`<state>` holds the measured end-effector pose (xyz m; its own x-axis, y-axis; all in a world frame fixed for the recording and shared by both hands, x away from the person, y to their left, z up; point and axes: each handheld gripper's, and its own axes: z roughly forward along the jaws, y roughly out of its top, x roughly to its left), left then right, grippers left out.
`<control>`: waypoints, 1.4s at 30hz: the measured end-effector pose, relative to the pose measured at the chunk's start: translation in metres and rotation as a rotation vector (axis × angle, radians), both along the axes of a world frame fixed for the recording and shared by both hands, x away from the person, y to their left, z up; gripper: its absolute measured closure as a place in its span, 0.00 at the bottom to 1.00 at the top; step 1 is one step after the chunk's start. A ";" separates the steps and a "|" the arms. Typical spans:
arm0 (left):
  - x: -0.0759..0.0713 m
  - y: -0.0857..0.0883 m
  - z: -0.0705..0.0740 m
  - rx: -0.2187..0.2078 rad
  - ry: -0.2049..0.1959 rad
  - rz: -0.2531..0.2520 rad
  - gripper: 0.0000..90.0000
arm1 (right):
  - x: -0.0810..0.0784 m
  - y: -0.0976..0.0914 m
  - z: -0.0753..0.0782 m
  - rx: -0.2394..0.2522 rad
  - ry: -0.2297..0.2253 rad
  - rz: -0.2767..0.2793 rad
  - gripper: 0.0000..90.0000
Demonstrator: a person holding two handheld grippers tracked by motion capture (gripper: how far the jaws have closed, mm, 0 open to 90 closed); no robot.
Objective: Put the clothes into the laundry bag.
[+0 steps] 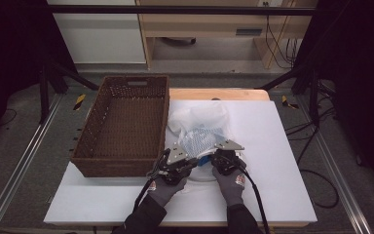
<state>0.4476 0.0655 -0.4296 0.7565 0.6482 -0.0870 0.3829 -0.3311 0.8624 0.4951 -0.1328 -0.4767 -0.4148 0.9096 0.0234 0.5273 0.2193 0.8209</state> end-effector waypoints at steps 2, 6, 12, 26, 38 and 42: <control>-0.001 0.000 -0.001 0.010 0.001 -0.004 0.98 | 0.008 -0.003 -0.008 -0.035 0.008 -0.058 0.96; 0.001 0.002 -0.005 0.011 0.014 0.000 0.98 | 0.011 -0.008 -0.010 -0.070 0.010 -0.077 0.93; 0.003 0.003 -0.007 0.013 0.017 0.010 0.98 | -0.008 -0.025 0.003 0.018 -0.004 0.002 0.77; 0.005 0.002 -0.007 0.020 0.009 0.019 0.98 | -0.022 -0.004 -0.001 0.007 0.036 0.141 0.60; 0.001 -0.001 0.002 0.005 -0.016 0.001 0.99 | -0.003 0.013 -0.002 0.001 0.017 0.027 0.97; 0.002 0.000 0.000 -0.003 -0.002 -0.007 0.98 | 0.003 0.016 -0.003 0.004 -0.001 0.020 0.96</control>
<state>0.4491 0.0651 -0.4297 0.7614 0.6423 -0.0877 0.3790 -0.3313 0.8641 0.4985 -0.1163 -0.4801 -0.4333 0.9008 0.0266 0.5219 0.2268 0.8223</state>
